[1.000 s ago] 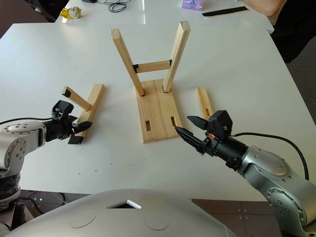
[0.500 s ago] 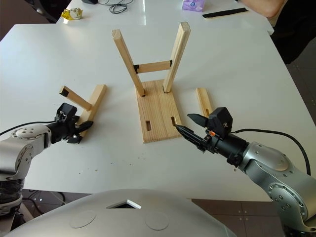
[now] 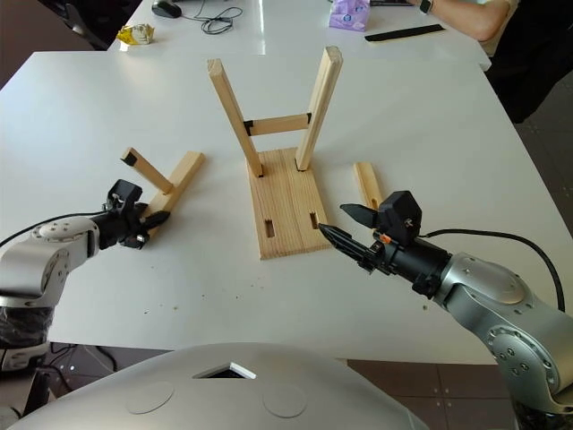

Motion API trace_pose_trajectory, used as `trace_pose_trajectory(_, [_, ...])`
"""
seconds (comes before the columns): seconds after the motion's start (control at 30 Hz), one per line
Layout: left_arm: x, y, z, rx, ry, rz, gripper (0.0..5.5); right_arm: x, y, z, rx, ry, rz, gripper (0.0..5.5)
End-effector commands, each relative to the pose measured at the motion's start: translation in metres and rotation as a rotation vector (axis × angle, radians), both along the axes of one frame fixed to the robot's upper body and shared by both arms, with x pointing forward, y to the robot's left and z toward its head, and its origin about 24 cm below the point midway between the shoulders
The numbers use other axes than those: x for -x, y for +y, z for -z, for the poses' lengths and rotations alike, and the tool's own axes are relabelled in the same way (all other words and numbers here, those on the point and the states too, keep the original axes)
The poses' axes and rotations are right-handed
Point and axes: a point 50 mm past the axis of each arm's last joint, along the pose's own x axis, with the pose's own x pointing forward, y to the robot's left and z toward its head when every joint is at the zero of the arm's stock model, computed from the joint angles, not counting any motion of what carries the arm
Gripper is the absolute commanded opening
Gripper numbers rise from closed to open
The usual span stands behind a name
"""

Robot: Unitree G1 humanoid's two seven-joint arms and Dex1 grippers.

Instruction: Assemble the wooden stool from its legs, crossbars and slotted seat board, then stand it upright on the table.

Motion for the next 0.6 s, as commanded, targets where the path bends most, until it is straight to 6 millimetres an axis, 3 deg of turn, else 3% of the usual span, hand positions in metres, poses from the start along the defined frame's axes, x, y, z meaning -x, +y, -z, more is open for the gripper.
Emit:
trace_pose_trajectory(0.03, [-0.051, 0.013, -0.052, 0.016, -0.257, -0.095, 2.06, -0.004, -0.005, -0.003, 0.009, -0.012, 0.018, 2.98])
trace_pose_trajectory(0.2, [-0.083, -0.004, -0.128, 0.224, -0.576, 0.008, 2.06, -0.02, -0.015, -0.015, -0.014, -0.067, 0.064, 2.98])
trace_pose_trajectory(0.4, [-0.069, -0.042, -0.206, 0.576, -0.787, 0.4, 2.06, -0.044, -0.034, -0.068, -0.356, -0.292, 0.126, 2.98])
trace_pose_trajectory(0.47, [-0.062, -0.058, -0.221, 0.708, -0.78, 0.531, 2.06, -0.052, -0.038, -0.073, -0.338, -0.285, 0.092, 2.98])
trace_pose_trajectory(0.6, [-0.049, -0.088, -0.225, 0.844, -0.725, 0.73, 2.06, -0.066, -0.043, -0.086, -0.365, -0.283, -0.012, 2.98])
